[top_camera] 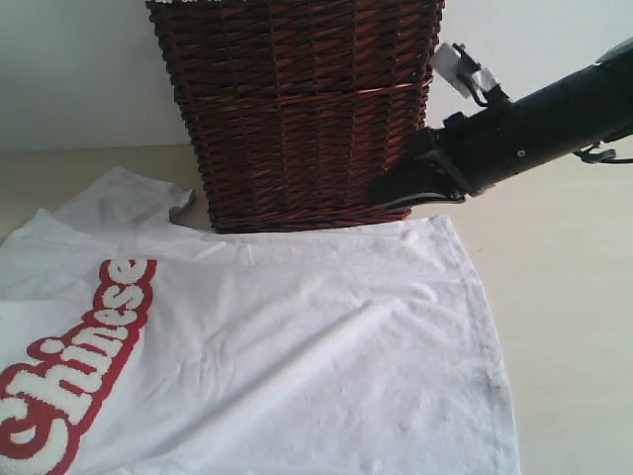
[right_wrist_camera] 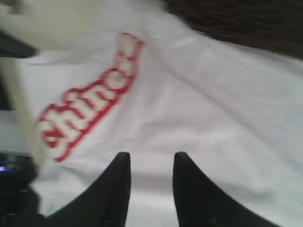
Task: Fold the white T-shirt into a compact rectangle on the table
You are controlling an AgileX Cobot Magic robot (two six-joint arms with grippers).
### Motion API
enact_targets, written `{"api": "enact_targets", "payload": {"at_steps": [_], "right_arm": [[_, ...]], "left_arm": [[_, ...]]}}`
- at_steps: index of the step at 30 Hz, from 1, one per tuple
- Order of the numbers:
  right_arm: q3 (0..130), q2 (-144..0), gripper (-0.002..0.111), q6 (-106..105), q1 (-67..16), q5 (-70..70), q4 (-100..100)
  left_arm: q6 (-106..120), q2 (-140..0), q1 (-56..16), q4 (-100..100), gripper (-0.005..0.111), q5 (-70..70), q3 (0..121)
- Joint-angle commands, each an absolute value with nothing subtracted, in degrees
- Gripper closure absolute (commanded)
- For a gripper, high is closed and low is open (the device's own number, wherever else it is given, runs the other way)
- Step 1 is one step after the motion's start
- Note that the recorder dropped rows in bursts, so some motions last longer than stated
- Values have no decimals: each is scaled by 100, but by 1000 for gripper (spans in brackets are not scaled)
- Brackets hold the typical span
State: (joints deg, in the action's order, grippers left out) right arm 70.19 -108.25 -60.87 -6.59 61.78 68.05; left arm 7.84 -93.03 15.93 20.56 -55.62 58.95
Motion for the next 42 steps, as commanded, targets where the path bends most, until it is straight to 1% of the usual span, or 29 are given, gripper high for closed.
{"api": "enact_targets", "payload": {"at_steps": [1, 2, 4, 6, 7, 10, 11, 12, 13, 16, 18, 21, 24, 29, 30, 31, 33, 36, 37, 40, 42], "right_arm": [[7069, -10595, 72, -7033, -855, 6996, 7766], [7069, -10478, 72, -7033, -993, 6996, 7538], [7069, -10274, 72, -6917, -1277, 6975, 7116], [7069, -10135, 72, -6495, -1535, 6455, 6543], [7069, -10076, 72, -6287, -1684, 6192, 6218], [7069, -10013, 72, -5802, -1962, 5577, 5432], [7069, -10013, 72, -5655, -2010, 5439, 5348], [7069, -10013, 72, -5605, -2025, 5386, 5348], [7069, -10013, 72, -5605, -2025, 5359, 5369], [7069, -10013, 72, -5628, -2025, 5359, 5581], [7069, -10013, 72, -5639, -2025, 5425, 5709], [7069, -10013, 72, -5639, -2033, 5563, 5855], [7069, -10013, 72, -5688, -2033, 5633, 5971], [7069, -10013, 72, -5825, -2033, 5719, 6053], [7069, -10013, 72, -5839, -2033, 5719, 6053], [7069, -10013, 72, -5839, -2033, 5719, 6053], [7069, -10013, 72, -5837, -2033, 5740, 6053], [7069, -10013, 72, -5837, -2033, 5773, 6043], [7069, -10013, 72, -5852, -2033, 5771, 6043], [7069, -10013, 72, -5865, -2033, 5771, 6043], [7069, -10013, 72, -5877, -2033, 5758, 6043]], "left_arm": [[743, -9230, 1590, 2011, 106, -5723, 5931], [743, -9204, 1590, 1853, 103, -5723, 5931], [550, -9132, 1605, 1449, 89, -5669, 5931], [151, -9027, 1605, 1000, 71, -5614, 5931], [-52, -8952, 1605, 793, 57, -5614, 5931], [-385, -8748, 1605, 401, 30, -5982, 5907], [-370, -8706, 1605, 401, 27, -6305, 5858], [-312, -8688, 1595, 501, 27, -6598, 5754], [-79, -8680, 1595, 779, 28, -6973, 5587], [534, -8633, 1595, 1614, 34, -6966, 4838], [921, -8622, 1595, 2205, 38, -6268, 4294], [1122, -8734, 1595, 2469, 37, -5055, 3633], [1208, -8903, 1595, 2527, 38, -4528, 3319], [2024, -9183, 1595, 3557, 39, -4373, 3302], [2236, -9251, 1595, 3860, 43, -4250, 3302], [2426, -9330, 1595, 4145, 50, -4149, 3302], [2748, -9470, 1595, 4469, 67, -4112, 3302], [2817, -9514, 1595, 4109, 102, -4207, 3528], [2698, -9438, 1595, 3885, 106, -4220, 3615], [1682, -9095, 1595, 3173, 107, -4213, 3844], [1151, -8841, 1595, 3047, 107, -4243, 4012]]}}
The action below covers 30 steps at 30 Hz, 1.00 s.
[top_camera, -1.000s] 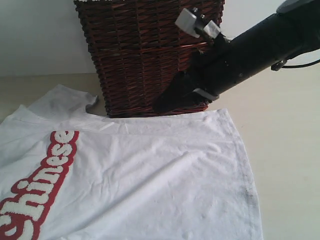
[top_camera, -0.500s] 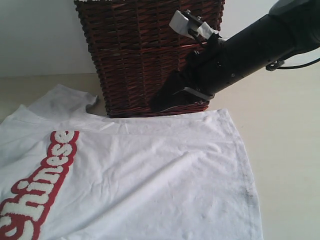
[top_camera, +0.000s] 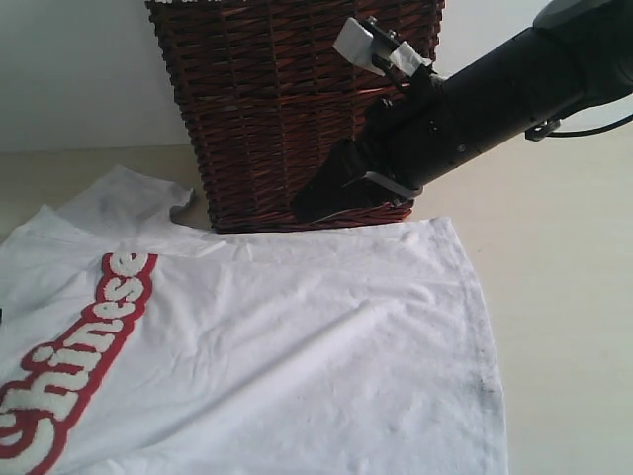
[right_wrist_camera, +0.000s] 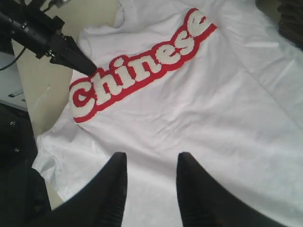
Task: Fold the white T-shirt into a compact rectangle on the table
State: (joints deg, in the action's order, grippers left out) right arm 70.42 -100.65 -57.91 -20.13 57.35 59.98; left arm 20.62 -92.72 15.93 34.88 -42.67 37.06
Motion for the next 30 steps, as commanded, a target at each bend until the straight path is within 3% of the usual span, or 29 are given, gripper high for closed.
{"api": "enact_targets", "payload": {"at_steps": [1, 6, 15, 18, 22, 27, 30], "right_arm": [[7069, -10013, 72, -5877, -2033, 5735, 6043], [7069, -10013, 73, -5877, -2033, 5684, 6053], [7069, -10013, 73, -5877, -2033, 5731, 6084], [7069, -10013, 73, -5877, -2033, 5745, 6084], [7069, -10013, 73, -5877, -2033, 5746, 6043], [7069, -10013, 73, -5877, -2033, 5746, 6008], [7069, -10013, 73, -5877, -2033, 5719, 6009]], "left_arm": [[1151, -8715, 1562, 3182, 107, -4305, 4097], [1068, -8482, 538, 3451, 107, -4305, 4394], [529, -9363, -2627, 2895, 107, -3306, 4416], [503, -9489, -3063, 2635, 103, -2977, 4540], [503, -9419, -3104, 2564, 78, -2973, 4755], [-161, -9141, -2943, 1665, 24, -3279, 4811], [-978, -9029, -2910, 559, 14, -3777, 4811]]}}
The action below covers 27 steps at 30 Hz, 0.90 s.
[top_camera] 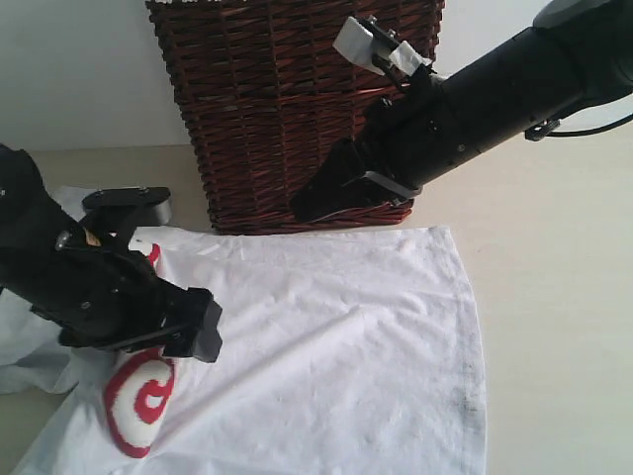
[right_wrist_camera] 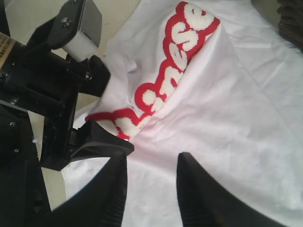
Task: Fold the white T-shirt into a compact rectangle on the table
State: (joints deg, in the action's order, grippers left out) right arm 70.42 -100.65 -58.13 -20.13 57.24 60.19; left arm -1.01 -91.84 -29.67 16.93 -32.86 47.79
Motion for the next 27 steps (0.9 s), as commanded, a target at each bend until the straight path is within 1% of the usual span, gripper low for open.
{"api": "enact_targets", "payload": {"at_steps": [1, 7, 9, 11, 13, 16, 19, 21, 25, 27], "right_arm": [[7069, -10013, 73, -5877, -2033, 5710, 6009], [7069, -10013, 73, -5877, -2033, 5710, 6009], [7069, -10013, 73, -5877, -2033, 5710, 6009], [7069, -10013, 73, -5877, -2033, 5707, 5998], [7069, -10013, 73, -5877, -2033, 5707, 5998], [7069, -10013, 73, -5877, -2033, 5682, 5998], [7069, -10013, 73, -5862, -2033, 5729, 5998], [7069, -10013, 73, -5860, -2033, 5782, 5998], [7069, -10013, 73, -5860, -2033, 5786, 5998], [7069, -10013, 73, -5860, -2033, 5770, 6009]], "left_arm": [[-1202, -8999, -2910, 319, 14, -3936, 4811], [-1594, -8206, -2910, -434, 15, -4356, 4783], [-1906, -7903, -2806, -802, 15, -4650, 4655], [-2338, -7693, -2648, -1197, 15, -4686, 4321], [-2445, -7624, -2421, -1138, 15, -4309, 3890], [-1766, -7878, -2223, -227, 15, -3674, 3368], [-1177, -8375, -2172, 411, 15, -3291, 3343], [-1175, -8706, -2118, 433, 15, -3242, 3352], [-962, -9299, -2054, 764, 15, -3615, 3352], [-264, -9462, -2068, 1571, 17, -3548, 3352]]}}
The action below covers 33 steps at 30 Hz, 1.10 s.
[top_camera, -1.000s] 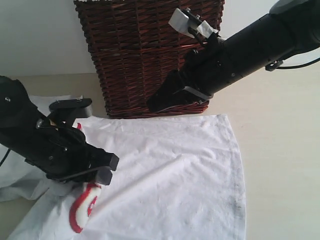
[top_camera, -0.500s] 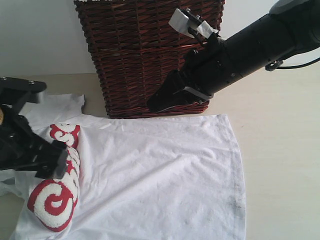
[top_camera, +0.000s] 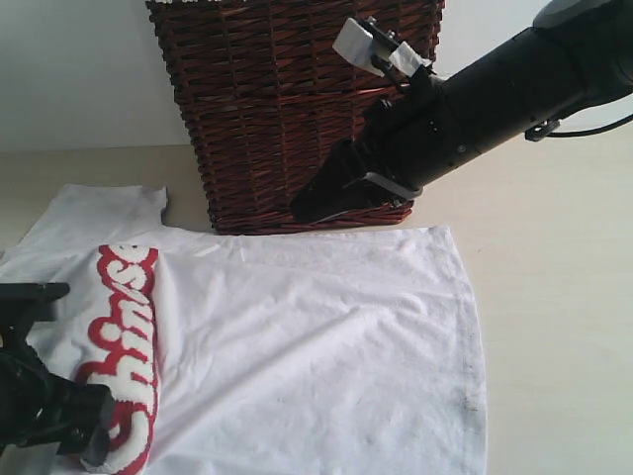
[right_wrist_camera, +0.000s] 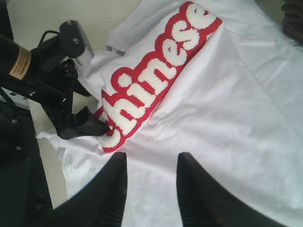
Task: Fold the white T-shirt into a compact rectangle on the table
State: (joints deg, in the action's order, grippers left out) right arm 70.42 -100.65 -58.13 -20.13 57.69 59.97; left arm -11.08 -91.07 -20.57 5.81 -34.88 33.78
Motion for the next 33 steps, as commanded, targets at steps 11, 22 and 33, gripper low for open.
{"api": "enact_targets", "payload": {"at_steps": [11, 22, 33], "right_arm": [[7069, -10013, 73, -5860, -2033, 5669, 6009], [7069, -10013, 73, -5860, -2033, 5669, 6009], [7069, -10013, 73, -5860, -2033, 5570, 5913]], "left_arm": [[244, -9241, -2056, 1769, 92, -3573, 3352], [-1909, -8117, -4551, -293, 107, -4156, 4526], [-3597, -9170, -6226, -1471, 11, -3825, 4471]]}}
